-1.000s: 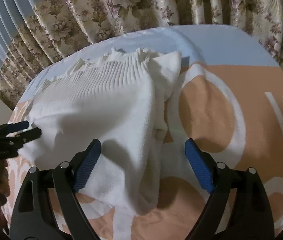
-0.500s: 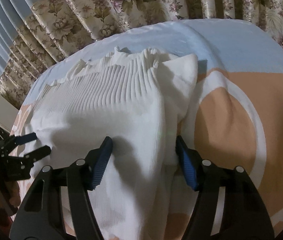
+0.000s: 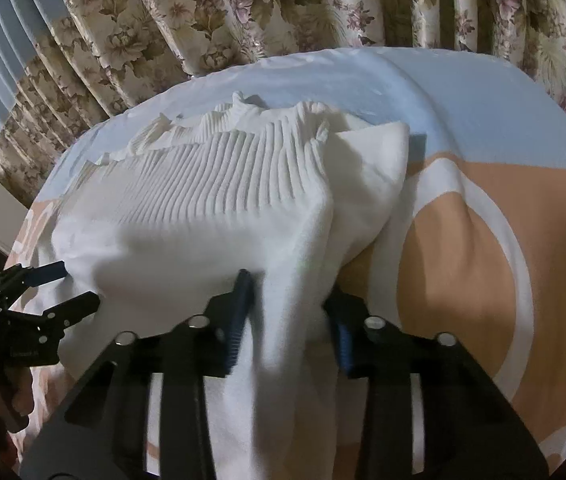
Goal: Fold small clothes
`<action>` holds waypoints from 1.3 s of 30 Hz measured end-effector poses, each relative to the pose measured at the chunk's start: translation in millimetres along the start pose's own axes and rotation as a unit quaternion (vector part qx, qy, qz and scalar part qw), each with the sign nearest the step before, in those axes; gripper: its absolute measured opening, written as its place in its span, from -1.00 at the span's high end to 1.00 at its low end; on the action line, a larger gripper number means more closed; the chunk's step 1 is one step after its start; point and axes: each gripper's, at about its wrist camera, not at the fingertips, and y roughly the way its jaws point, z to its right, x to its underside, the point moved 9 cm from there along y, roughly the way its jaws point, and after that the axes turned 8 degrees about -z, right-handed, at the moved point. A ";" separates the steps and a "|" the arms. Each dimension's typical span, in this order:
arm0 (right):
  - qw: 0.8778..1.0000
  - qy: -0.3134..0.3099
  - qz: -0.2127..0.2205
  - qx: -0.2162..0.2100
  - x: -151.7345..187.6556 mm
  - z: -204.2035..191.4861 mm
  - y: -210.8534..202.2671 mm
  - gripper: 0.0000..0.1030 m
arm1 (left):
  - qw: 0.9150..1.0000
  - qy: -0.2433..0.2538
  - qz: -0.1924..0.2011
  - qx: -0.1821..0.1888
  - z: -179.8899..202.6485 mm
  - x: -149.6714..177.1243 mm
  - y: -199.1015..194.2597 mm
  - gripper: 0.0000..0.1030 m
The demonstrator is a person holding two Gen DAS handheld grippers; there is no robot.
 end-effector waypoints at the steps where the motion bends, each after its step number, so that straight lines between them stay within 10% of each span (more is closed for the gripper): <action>1: 1.000 -0.003 0.001 0.007 -0.7 -0.9 -0.2 0.42 | 1.000 0.000 0.001 -0.001 0.0 0.2 0.2 -0.83; 12: 0.984 -0.061 0.004 0.169 -5.8 -26.4 -2.5 0.56 | 1.000 0.005 0.010 0.002 -0.7 0.4 0.0 -0.86; 21: 0.974 -0.057 0.005 0.218 -16.5 -46.3 -16.2 0.58 | 1.000 -0.011 0.023 -0.009 -66.5 -3.3 -38.9 -0.85; 29: 0.975 -0.087 0.049 0.199 -52.7 -146.7 -37.2 0.58 | 0.996 -0.036 0.034 -0.077 -176.8 12.9 -62.1 -0.85; 39: 0.950 -0.225 0.005 0.218 -44.9 -292.3 49.8 0.58 | 0.991 -0.079 0.015 -0.110 -265.5 57.4 -58.1 -0.85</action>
